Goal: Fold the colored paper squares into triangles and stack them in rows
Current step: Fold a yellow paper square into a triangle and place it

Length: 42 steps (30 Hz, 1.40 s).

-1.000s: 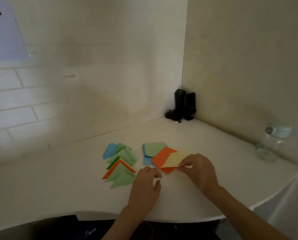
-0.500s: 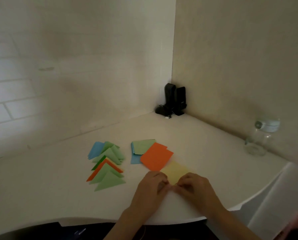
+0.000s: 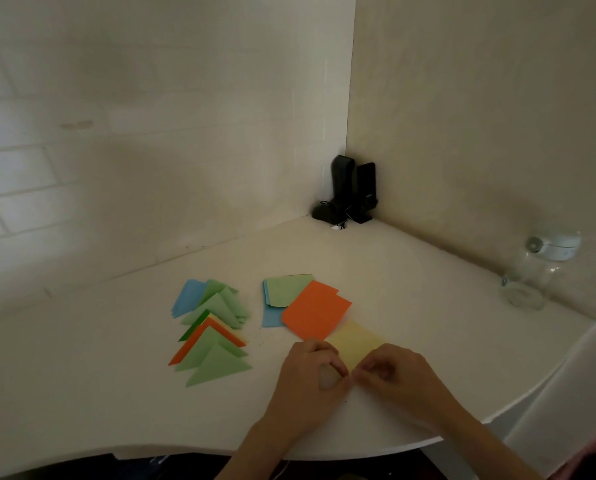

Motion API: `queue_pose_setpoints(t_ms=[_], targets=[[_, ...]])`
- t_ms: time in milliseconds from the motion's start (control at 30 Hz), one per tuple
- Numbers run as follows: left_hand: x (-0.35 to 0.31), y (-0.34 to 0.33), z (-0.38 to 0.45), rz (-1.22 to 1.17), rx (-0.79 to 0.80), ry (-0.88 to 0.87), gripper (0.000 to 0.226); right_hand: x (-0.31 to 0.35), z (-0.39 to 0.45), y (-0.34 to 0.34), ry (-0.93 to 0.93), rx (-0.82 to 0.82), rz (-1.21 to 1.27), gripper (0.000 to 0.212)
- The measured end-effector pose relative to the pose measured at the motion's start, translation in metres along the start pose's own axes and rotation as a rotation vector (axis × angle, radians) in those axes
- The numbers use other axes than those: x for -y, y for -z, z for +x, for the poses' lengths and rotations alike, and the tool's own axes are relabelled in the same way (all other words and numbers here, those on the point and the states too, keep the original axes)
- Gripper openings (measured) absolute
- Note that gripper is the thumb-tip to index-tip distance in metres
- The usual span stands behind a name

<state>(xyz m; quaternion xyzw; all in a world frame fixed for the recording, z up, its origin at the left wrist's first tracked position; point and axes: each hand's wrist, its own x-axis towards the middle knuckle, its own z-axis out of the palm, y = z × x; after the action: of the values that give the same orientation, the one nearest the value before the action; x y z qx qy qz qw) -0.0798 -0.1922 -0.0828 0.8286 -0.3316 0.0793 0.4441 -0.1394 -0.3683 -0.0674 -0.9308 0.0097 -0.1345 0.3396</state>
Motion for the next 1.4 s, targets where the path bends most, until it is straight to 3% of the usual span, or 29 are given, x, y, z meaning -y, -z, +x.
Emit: queue_pose_setpoints(t_ms=[233, 467, 633, 800, 900, 1000, 1167, 1300, 1400], targets=[[0.000, 0.002, 0.000, 0.007, 0.041, 0.025, 0.014, -0.001, -0.004, 0.002, 0.059, -0.028, -0.012, 0.026], [-0.006, 0.006, 0.000, 0.027, 0.131, 0.067, 0.025, 0.003, -0.005, 0.006, 0.066, 0.065, -0.011, 0.017], [-0.009, 0.005, 0.000, 0.071, 0.121, 0.085, 0.008, 0.002, -0.008, 0.004, 0.059, 0.029, 0.004, 0.002], [-0.014, -0.002, 0.000, 0.106, 0.053, 0.096, 0.020, 0.002, -0.008, 0.005, 0.061, 0.016, 0.032, 0.015], [-0.013, -0.005, 0.003, 0.098, 0.008, 0.117, 0.030, 0.001, -0.009, 0.002, 0.076, -0.016, 0.042, 0.011], [-0.013, -0.006, 0.008, 0.097, 0.069, 0.163, 0.016, -0.001, -0.009, 0.005, 0.088, 0.012, 0.035, 0.009], [-0.012, 0.004, 0.012, 0.025, 0.092, 0.167, 0.034, -0.002, -0.008, 0.010, 0.057, 0.059, 0.050, 0.011], [-0.008, 0.010, 0.007, 0.020, 0.112, 0.113, 0.020, 0.004, -0.010, 0.005, 0.038, 0.037, 0.016, 0.012], [-0.004, 0.015, 0.004, 0.044, 0.151, 0.093, 0.027, 0.012, -0.008, -0.001, -0.007, 0.073, -0.063, 0.021]])
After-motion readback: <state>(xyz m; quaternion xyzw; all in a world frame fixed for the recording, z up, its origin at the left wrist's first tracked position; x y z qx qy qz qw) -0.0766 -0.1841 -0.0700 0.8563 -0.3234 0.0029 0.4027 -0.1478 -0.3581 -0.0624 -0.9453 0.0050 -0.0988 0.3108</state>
